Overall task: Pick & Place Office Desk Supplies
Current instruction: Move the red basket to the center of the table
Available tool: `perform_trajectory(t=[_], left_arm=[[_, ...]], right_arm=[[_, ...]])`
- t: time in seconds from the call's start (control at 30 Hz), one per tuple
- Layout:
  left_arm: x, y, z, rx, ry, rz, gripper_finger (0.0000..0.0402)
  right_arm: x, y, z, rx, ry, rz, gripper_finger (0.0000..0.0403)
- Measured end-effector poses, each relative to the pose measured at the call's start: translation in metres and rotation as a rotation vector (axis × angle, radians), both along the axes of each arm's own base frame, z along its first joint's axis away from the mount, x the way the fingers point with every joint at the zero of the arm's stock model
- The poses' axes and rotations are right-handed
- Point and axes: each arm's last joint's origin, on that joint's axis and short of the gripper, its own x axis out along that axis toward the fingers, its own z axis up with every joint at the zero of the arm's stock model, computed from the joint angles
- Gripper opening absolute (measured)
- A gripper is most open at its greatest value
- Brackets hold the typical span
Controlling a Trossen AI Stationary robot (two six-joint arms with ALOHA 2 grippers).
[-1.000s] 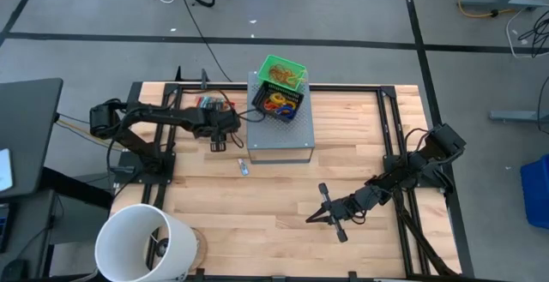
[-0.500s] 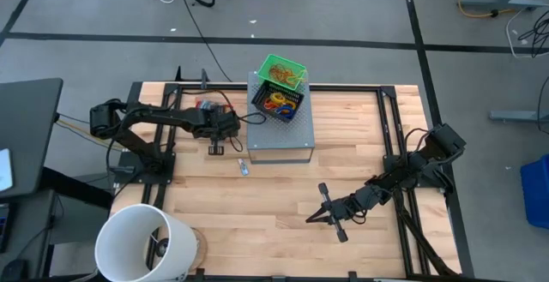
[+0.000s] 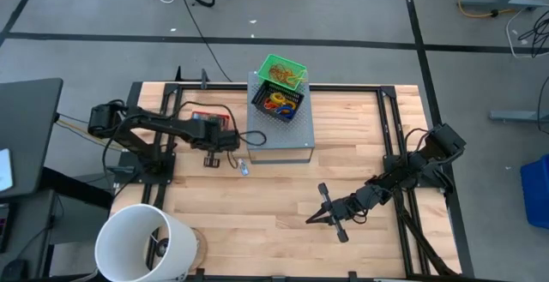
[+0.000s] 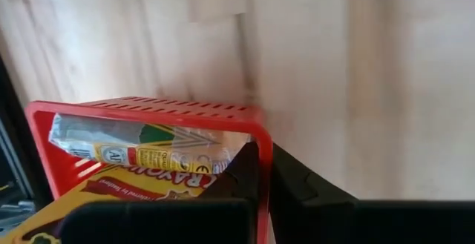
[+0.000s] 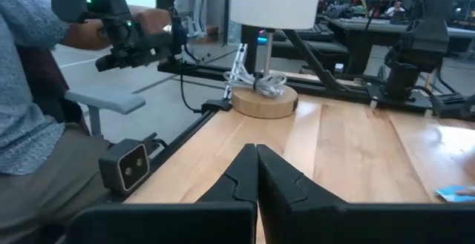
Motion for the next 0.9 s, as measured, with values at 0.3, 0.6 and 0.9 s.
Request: perform_trajectory(t=[0.3, 0.6, 0.9], left_arm=[[0.003, -0.044, 0.001, -0.085, -0.032, -0.072, 0.0011], [0.005, -0.100, 0.013, -0.263, -0.092, -0.176, 0.0011], [0.003, -0.153, 0.020, -0.412, -0.222, -0.307, 0.0011]], right_arm=[[0.003, 0.007, 0.005, 0.014, -0.010, 0.029, 0.0002], [0.002, 0.009, 0.005, 0.044, 0.006, 0.032, 0.0002], [0.000, 0.011, 0.005, 0.061, 0.016, 0.035, 0.0002]])
